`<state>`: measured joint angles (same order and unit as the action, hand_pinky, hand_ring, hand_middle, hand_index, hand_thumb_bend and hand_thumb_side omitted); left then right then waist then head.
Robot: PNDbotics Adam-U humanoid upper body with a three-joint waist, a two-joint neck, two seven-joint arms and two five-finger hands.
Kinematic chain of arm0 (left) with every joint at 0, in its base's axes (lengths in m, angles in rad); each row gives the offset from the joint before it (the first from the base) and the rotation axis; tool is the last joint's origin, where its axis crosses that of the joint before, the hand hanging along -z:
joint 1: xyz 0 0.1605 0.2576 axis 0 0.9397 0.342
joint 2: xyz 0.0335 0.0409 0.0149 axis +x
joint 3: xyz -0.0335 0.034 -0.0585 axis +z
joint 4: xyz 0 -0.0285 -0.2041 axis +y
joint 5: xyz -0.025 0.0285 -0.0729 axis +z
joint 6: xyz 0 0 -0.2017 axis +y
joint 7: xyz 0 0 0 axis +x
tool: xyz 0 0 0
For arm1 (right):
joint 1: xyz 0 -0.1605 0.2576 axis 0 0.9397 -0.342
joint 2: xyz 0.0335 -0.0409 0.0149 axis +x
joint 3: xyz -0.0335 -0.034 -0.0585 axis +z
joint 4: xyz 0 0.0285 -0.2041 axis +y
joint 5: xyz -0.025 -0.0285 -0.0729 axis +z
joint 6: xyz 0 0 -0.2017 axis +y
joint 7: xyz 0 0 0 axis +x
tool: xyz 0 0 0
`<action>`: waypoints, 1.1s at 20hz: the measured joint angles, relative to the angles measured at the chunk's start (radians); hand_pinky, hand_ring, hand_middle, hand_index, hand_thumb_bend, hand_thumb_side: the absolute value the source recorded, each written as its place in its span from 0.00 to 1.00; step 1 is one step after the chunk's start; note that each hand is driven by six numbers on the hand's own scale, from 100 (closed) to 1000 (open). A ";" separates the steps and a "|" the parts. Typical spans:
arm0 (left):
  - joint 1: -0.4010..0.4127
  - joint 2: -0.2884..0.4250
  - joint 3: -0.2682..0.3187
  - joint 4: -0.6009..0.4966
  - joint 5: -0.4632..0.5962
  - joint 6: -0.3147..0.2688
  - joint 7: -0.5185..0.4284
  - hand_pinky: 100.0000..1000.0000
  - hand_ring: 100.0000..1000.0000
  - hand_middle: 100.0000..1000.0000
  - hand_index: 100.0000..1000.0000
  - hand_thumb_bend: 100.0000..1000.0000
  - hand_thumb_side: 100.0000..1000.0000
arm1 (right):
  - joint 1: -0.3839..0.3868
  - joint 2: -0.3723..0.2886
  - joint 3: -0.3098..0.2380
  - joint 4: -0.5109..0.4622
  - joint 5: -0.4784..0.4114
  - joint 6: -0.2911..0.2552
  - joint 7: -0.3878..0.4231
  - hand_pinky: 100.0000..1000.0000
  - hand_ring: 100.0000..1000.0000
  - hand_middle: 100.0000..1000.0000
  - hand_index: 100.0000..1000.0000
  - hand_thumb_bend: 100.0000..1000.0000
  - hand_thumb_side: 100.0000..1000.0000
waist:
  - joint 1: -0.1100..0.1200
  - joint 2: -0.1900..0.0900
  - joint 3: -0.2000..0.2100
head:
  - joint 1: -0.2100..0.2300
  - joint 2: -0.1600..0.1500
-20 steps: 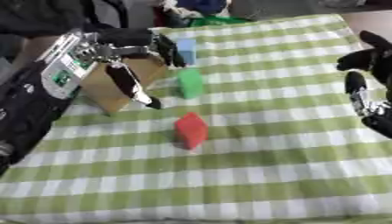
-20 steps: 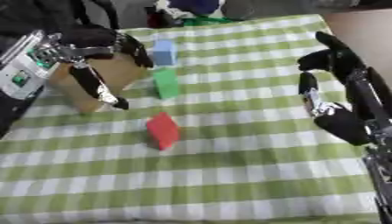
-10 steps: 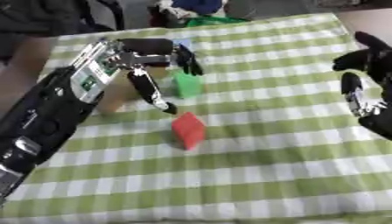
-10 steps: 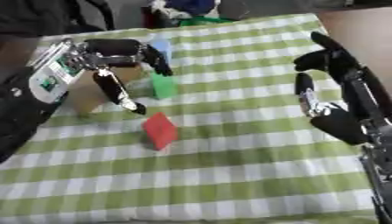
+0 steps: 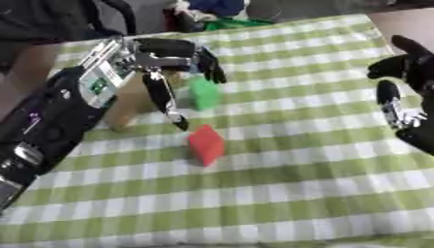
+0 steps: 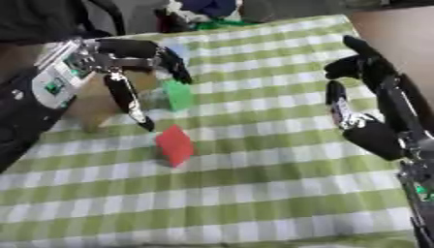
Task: Pick up objects on the table and place them in the box.
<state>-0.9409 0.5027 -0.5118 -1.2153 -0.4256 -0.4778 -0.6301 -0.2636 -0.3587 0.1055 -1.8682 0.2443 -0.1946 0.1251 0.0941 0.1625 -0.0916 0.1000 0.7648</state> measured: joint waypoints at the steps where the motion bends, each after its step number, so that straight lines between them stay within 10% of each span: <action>1: -0.001 0.001 -0.008 0.004 0.000 -0.003 0.003 0.73 0.69 0.64 0.80 0.76 0.04 | 0.000 0.000 0.000 0.000 0.000 0.000 0.001 0.83 0.69 0.66 1.00 0.00 0.53 | 0.001 -0.001 -0.001 | 0.000 0.000; 22: 0.009 0.001 -0.092 0.058 0.026 -0.035 0.035 0.69 0.63 0.53 0.71 0.74 0.02 | 0.000 -0.001 0.005 0.007 -0.001 -0.001 0.004 0.83 0.69 0.66 1.00 0.00 0.53 | 0.009 -0.003 -0.008 | -0.010 0.000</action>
<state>-0.9323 0.5034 -0.6035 -1.1570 -0.3999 -0.5125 -0.5954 -0.2640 -0.3593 0.1110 -1.8614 0.2435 -0.1953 0.1292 0.1028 0.1594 -0.0996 0.0905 0.7648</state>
